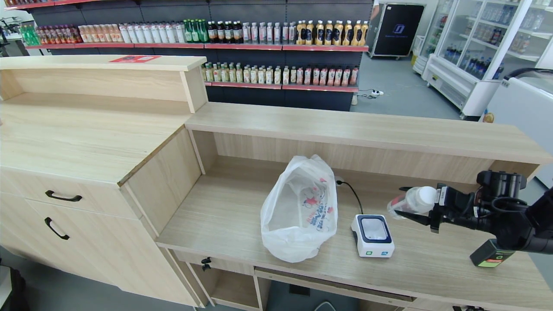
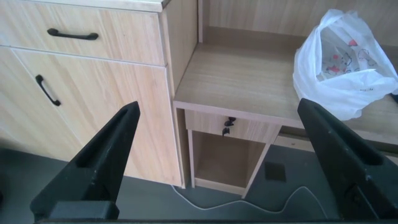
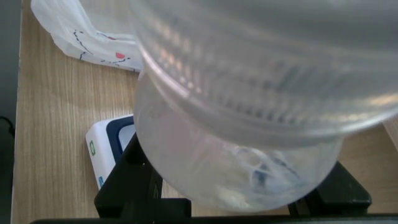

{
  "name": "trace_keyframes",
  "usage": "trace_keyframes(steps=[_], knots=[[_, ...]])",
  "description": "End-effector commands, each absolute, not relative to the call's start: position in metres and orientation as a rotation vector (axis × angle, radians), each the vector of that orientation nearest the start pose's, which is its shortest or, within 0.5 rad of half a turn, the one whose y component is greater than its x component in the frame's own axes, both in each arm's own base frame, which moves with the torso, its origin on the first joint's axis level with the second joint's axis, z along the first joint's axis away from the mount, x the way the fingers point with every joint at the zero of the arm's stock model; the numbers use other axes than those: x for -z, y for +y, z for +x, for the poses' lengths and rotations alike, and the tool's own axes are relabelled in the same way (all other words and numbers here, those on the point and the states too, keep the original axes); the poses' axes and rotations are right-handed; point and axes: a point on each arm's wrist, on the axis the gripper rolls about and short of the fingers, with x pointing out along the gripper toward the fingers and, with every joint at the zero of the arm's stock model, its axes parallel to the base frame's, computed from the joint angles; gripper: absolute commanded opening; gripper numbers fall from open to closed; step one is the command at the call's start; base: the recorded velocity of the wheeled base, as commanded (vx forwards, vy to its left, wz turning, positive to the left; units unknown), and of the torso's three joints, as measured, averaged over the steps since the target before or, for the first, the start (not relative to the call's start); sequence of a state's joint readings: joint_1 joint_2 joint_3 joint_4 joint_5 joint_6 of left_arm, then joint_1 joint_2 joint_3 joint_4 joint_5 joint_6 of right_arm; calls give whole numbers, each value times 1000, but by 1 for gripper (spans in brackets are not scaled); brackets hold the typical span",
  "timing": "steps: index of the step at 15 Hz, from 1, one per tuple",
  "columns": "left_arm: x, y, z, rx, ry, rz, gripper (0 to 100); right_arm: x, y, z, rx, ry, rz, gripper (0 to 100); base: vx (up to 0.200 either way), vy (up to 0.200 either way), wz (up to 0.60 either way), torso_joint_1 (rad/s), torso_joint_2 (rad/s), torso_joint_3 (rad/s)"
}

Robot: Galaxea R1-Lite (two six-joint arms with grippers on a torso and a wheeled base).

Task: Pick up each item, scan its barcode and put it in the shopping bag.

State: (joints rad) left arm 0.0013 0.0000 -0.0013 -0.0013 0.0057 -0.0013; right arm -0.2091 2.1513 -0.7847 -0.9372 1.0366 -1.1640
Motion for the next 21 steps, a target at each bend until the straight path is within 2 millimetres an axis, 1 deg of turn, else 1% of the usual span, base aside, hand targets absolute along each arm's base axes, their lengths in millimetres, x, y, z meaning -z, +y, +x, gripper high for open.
trace_keyframes(steps=[1,8,9,10,11,12,13,14,15,16,17,18,19,21], knots=[[-76,0,-23,-8,-3,-2,100,-56,-55,355,-903,-154,-828,0,0,0,0,0,0,0],[-76,0,-23,-8,-2,-2,100,-57,-55,355,-905,-153,-827,0,0,0,0,0,0,0],[-76,0,-23,-8,-3,-2,100,-62,-55,354,-899,-164,-834,0,0,0,0,0,0,0],[-76,0,-23,-8,-2,-2,100,-77,-57,349,-879,-178,-842,0,0,0,0,0,0,0],[-76,0,-23,-8,-3,-2,100,-91,-64,343,-846,-165,-806,0,0,0,0,0,0,0],[-76,0,-23,-8,-2,-2,100,-101,-67,338,-830,-152,-764,0,0,0,0,0,0,0],[-76,0,-23,-8,-3,-2,100,-124,-69,325,-798,-124,-656,0,0,0,0,0,0,0],[-76,0,-23,-8,-3,-2,100,-142,-72,315,-755,-101,-570,0,0,0,0,0,0,0],[-76,0,-23,-8,-3,-2,100,-154,-75,305,-696,-58,-490,0,0,0,0,0,0,0],[-76,0,-23,-8,-3,-2,100,-164,-76,295,-598,14,-396,0,0,0,0,0,0,0],[-76,0,-23,-8,-3,-2,100,-171,-75,287,-479,89,-309,0,0,0,0,0,0,0],[-76,0,-23,-8,-2,-2,100,-176,-74,283,-397,124,-256,0,0,0,0,0,0,0],[-76,0,-23,-8,-3,-2,100,-183,-66,278,-243,164,-173,0,0,0,0,0,0,0],[-76,0,-23,-8,-2,-2,100,-181,-48,272,21,218,-152,0,0,0,0,0,0,0]])
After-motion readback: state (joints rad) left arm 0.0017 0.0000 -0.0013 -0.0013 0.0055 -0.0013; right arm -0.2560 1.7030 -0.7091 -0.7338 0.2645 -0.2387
